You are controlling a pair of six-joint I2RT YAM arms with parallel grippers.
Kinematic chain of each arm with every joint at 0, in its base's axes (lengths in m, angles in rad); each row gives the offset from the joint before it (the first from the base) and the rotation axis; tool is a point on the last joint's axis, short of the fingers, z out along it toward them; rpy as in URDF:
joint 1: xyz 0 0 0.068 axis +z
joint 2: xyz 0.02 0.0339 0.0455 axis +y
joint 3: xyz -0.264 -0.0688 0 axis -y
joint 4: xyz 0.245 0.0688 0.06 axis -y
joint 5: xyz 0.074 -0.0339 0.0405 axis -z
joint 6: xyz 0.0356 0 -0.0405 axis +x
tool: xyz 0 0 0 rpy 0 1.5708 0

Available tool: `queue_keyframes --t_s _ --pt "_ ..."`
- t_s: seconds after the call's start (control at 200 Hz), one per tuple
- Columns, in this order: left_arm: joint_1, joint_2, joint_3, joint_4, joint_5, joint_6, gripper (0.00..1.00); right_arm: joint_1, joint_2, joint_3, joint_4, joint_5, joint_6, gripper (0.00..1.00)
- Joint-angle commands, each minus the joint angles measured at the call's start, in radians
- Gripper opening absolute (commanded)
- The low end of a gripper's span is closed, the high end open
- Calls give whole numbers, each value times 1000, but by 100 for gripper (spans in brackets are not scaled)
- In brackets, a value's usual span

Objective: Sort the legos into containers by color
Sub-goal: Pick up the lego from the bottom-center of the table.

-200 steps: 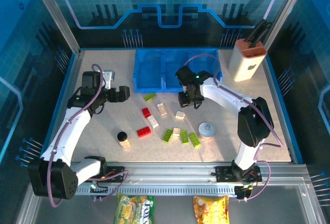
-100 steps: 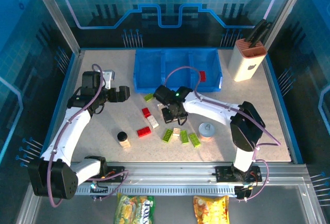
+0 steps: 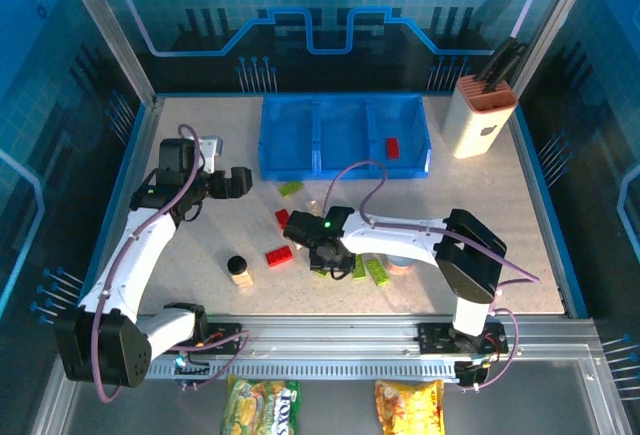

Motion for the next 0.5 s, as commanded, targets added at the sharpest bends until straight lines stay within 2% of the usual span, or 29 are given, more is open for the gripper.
queue_keyframes --t_s 0.0,0.34,0.495 --pt "5 -20 13 -19 10 0 99 22 19 2 46 -26 96 54" --pt "5 -21 12 -20 8 1 99 22 80 13 71 -43 122 56" --pt "5 -23 10 -19 7 1 99 14 106 10 88 -46 116 54"
